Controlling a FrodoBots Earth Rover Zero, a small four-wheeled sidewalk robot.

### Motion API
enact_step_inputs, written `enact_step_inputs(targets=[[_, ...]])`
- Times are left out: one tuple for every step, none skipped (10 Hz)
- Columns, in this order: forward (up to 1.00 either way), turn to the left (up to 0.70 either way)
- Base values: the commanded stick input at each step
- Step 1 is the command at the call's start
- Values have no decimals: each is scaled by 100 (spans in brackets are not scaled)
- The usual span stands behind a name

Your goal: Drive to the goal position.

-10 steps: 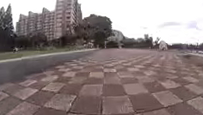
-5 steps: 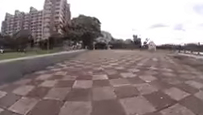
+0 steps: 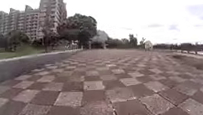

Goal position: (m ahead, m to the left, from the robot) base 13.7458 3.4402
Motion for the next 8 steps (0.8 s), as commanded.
enact_step_inputs(targets=[[100,0],[100,0],[100,0],[100,0],[100,0],[100,0],[100,0],[100,0]])
